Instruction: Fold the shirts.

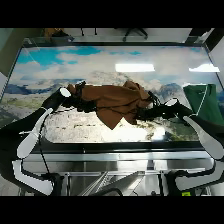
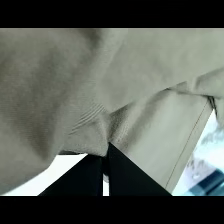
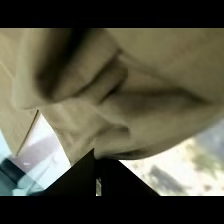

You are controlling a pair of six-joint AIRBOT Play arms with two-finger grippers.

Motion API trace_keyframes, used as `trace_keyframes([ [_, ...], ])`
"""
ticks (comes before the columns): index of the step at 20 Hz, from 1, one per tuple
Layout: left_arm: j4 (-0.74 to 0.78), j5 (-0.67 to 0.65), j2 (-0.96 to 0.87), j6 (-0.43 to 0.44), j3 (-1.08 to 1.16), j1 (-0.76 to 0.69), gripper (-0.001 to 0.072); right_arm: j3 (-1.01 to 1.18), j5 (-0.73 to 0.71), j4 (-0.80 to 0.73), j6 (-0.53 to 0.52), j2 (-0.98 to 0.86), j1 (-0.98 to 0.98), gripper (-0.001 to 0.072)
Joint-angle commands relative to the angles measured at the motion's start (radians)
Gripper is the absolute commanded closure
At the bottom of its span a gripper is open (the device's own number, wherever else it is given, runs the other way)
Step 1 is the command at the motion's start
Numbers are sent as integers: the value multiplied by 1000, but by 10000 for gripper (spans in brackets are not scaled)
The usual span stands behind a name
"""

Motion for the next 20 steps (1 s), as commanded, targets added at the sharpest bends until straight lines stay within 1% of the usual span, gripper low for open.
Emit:
trace_keyframes([
  [1,95,-94,11,-2,0,33,693,71,101,141,-57,102,5,693],
  [4,254,-203,58,-30,0,69,693,201,77,149,-50,252,-2,693],
  [6,329,-269,101,-29,-1,91,694,292,-38,138,-54,322,-36,693],
  [8,353,-333,133,-13,-1,116,693,348,-206,101,-76,341,-81,693],
  [11,351,-398,168,35,-1,136,693,357,-478,88,-131,285,-127,693],
  [13,353,-439,185,68,-1,138,693,357,-657,89,-175,192,-134,693],
  [15,352,-473,190,87,-1,156,693,358,-822,89,-178,75,-135,692],
  [16,352,-478,189,87,-1,168,694,360,-847,90,-178,25,-141,692],
  [17,352,-476,189,87,-1,185,693,366,-833,89,-178,-18,-143,692],
  [18,351,-473,189,87,-1,204,693,374,-787,89,-178,-55,-146,692],
  [19,350,-467,189,87,-1,217,693,380,-724,89,-178,-76,-148,677],
  [20,349,-462,189,87,-1,231,693,383,-666,88,-179,-84,-149,515],
])
